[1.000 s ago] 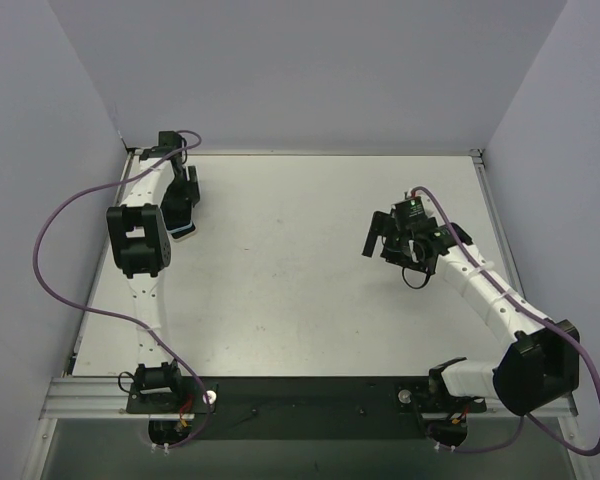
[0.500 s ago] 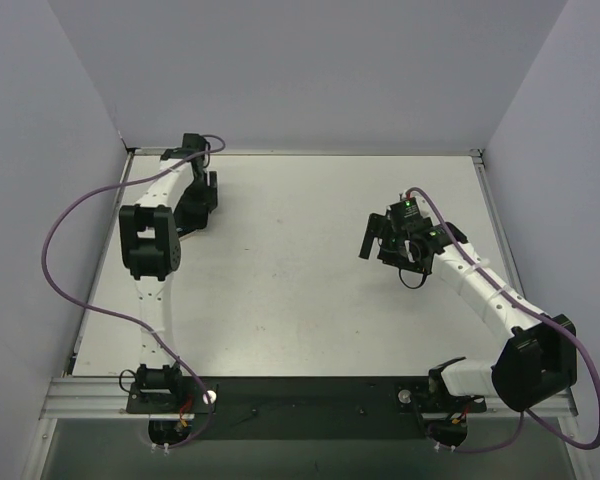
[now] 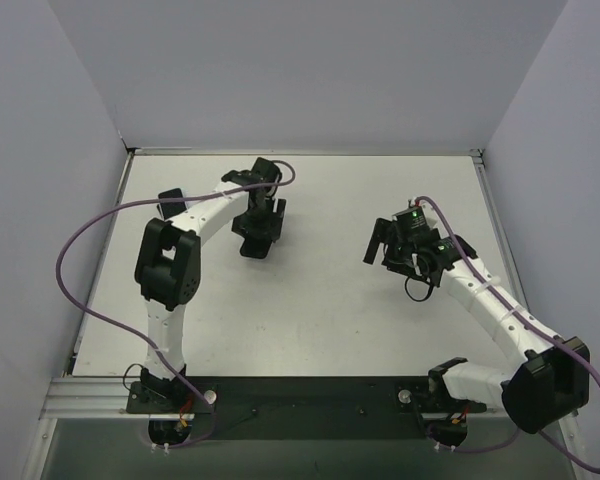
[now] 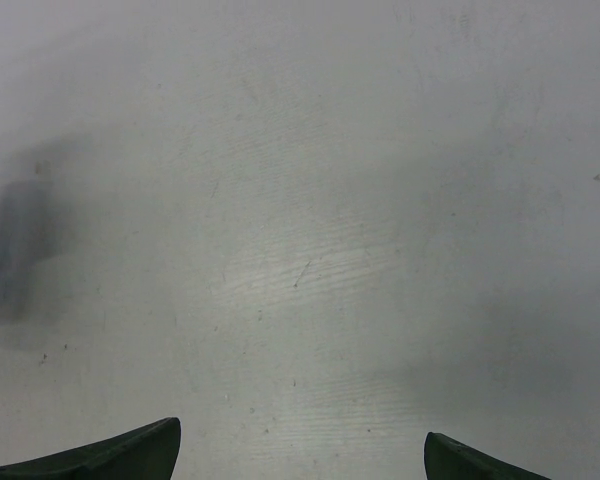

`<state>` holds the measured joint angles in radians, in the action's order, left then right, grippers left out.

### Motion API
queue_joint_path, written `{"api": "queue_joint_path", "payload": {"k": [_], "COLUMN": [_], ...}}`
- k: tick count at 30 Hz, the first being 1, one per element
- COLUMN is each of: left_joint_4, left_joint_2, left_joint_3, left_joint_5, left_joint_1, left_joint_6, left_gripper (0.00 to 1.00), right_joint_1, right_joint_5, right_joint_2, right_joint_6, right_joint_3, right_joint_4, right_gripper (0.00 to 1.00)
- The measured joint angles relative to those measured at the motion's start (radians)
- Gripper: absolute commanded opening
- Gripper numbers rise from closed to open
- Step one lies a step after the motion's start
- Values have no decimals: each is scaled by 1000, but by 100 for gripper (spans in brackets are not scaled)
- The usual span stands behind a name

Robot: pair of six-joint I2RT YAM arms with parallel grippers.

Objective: Take the phone out of the phone case
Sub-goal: Adjust the phone.

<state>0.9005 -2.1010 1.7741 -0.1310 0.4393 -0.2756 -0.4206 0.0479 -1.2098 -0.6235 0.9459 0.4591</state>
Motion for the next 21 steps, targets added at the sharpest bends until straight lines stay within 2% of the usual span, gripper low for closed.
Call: {"api": "queue_joint_path", "payload": {"k": [4, 11, 16, 21], "left_joint_4": [-55, -200, -293, -333], "left_joint_2": [69, 225, 345, 391], "left_joint_3": [-134, -396, -536, -564], "left_joint_5": [49, 218, 301, 340], "left_joint_1": [82, 136, 143, 164], "left_joint_6": [-62, -195, -275, -304], "left_gripper": [1, 0, 0, 0], "right_joint_1": [14, 134, 108, 37], "right_joint_5": [-16, -269, -414, -472], "right_joint_2": [29, 0, -113, -234], "right_joint_6": [-24, -156, -267, -341], "right_joint_3": [-34, -136, -135, -95], "right_joint_4": [-17, -170, -316, -386], "right_gripper": [100, 99, 98, 94]}}
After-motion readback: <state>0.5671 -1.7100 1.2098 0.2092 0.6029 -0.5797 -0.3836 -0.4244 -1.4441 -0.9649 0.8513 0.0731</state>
